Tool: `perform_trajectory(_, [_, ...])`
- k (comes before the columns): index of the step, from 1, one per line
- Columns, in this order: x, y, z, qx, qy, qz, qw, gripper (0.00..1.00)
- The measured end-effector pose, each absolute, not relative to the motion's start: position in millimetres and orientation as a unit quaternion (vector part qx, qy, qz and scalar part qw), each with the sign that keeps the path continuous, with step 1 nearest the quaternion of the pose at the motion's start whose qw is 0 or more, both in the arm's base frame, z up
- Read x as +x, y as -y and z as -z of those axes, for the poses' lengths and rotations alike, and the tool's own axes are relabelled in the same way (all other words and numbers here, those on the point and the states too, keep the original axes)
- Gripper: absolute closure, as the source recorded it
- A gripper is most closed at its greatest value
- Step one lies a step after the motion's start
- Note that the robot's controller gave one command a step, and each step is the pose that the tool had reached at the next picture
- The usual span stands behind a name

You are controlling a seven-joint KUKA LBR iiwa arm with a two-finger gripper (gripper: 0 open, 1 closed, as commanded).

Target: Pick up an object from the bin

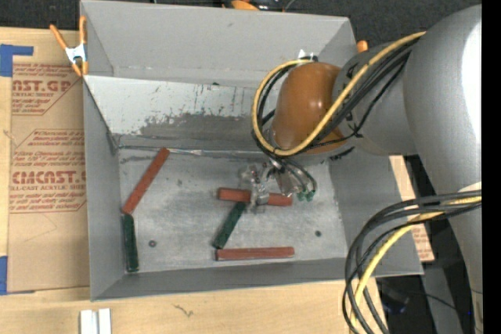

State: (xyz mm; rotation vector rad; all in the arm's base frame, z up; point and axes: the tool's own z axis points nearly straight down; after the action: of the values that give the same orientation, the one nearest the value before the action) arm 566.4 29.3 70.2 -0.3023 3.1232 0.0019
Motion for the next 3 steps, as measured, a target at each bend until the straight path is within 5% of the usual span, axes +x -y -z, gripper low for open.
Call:
perform_trajectory(1, [555.4,-24,-206,-0.126,-0.992,0.000,0.005,1.00])
perform_trajectory(2, [529.6,-59,-123,-0.252,-0.968,-0.001,-0.002,1.00])
perform_trajectory(3, [531.2,-58,-125,-0.251,-0.968,0.000,0.000,0.00])
